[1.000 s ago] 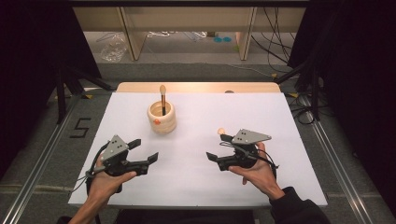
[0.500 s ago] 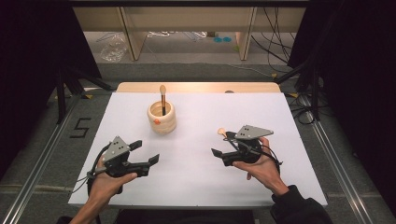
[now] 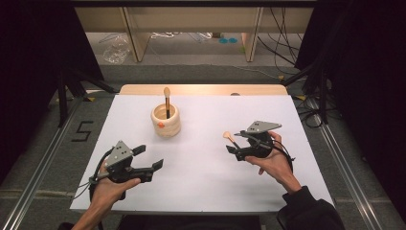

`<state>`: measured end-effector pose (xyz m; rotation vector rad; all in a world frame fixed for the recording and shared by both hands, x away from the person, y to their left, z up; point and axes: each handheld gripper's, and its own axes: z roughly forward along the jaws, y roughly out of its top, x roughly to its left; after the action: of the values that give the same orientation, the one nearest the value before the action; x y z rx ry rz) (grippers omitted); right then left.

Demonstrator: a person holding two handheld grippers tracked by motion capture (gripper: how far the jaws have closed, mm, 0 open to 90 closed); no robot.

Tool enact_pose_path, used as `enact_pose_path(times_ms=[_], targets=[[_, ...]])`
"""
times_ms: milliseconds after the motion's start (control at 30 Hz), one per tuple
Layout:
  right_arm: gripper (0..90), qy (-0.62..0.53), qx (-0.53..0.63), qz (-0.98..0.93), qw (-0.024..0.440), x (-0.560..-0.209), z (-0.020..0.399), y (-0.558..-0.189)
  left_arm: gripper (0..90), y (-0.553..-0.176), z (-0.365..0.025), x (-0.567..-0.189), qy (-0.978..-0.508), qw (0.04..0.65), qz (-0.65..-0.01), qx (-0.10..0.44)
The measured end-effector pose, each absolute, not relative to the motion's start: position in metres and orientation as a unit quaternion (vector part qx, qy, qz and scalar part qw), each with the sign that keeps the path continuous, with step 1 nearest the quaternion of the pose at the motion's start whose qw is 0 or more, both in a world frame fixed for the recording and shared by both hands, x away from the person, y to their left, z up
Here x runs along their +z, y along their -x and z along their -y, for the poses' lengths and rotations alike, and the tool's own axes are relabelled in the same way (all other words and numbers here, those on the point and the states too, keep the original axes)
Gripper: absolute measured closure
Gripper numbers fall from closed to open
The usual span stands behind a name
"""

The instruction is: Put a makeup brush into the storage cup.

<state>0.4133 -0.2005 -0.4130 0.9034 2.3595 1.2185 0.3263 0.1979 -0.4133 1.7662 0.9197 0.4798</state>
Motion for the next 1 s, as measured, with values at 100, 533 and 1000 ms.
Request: enact_pose_path(times_ms=[100, 533, 1000], targets=[[24.8, -0.331, 0.410, -0.834, 0.162, -0.417, 0.203, -0.420, 18.4, -0.326, -0.198, -0.413, -0.738, 0.519, -0.383, 0.200], [34.4, -0.364, 0.334, -0.857, 0.146, -0.429, 0.207, -0.445, 18.4, -0.326, -0.198, -0.413, -0.740, 0.519, -0.378, 0.201], [46.9, -0.368, 0.277, -0.879, 0.122, -0.439, 0.204, -0.461, 18.4, -0.327, -0.198, -0.413, -0.742, 0.517, -0.377, 0.201]])
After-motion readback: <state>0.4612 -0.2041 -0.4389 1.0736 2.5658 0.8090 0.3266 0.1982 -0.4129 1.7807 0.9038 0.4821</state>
